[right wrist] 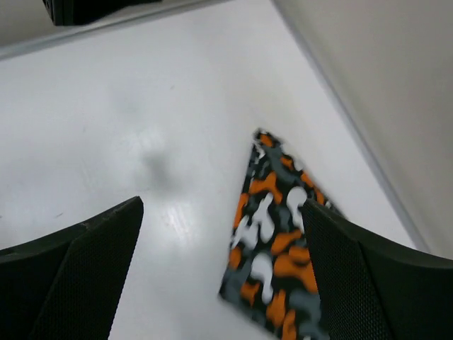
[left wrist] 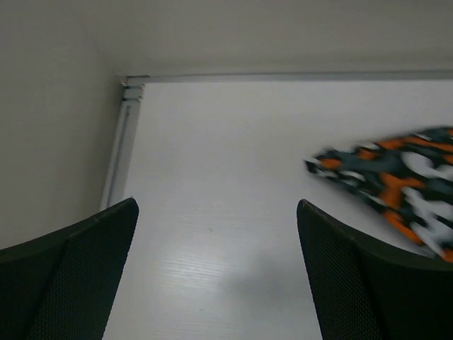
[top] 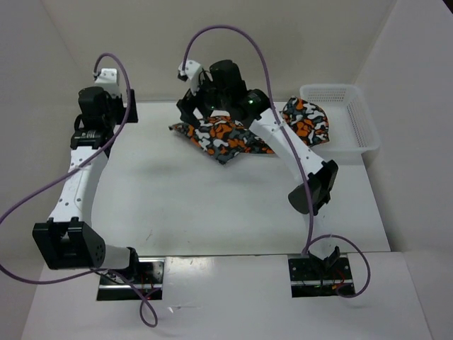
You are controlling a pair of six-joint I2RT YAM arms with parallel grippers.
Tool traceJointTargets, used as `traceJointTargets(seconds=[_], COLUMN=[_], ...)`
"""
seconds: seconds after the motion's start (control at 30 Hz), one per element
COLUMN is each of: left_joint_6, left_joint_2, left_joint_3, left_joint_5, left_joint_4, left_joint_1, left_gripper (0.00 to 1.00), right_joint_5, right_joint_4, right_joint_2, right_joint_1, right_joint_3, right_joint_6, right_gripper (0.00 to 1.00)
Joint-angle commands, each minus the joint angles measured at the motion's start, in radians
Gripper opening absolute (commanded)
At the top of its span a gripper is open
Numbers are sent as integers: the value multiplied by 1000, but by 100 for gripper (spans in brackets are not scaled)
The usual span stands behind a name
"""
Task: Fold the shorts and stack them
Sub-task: Move the shorts to the center of the board
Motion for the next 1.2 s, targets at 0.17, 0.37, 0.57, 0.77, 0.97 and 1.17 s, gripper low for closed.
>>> traceJointTargets(seconds=[0.17, 0.37, 0.57, 0.77, 0.97, 1.17], left_joint_6=[3, 3, 3, 3, 3, 3], left_joint_2=[-6, 172, 422, 618, 712, 737], left_joint_3=[-149, -184, -69, 41, 81, 92], left_joint_5=[388, 209, 154, 94, 62, 60], left_joint_4=[-164, -68, 55, 122, 141, 141], left_joint_1=[-130, -370, -562, -619, -628, -628], left_gripper=[99, 99, 99, 99, 86, 27], right_joint_5=[49, 274, 396, 281, 212, 258], right_joint_4=[46, 143, 192, 163, 143, 143], right_joint_2=[-108, -194, -241, -250, -260, -307], right_joint_1=[-81, -262, -446, -672, -697, -708], right_joint_3=[-113, -274, -445, -526, -557, -635], right_joint_6=[78, 159, 159, 201, 170, 144], right_gripper=[98, 99, 99, 99, 99, 99])
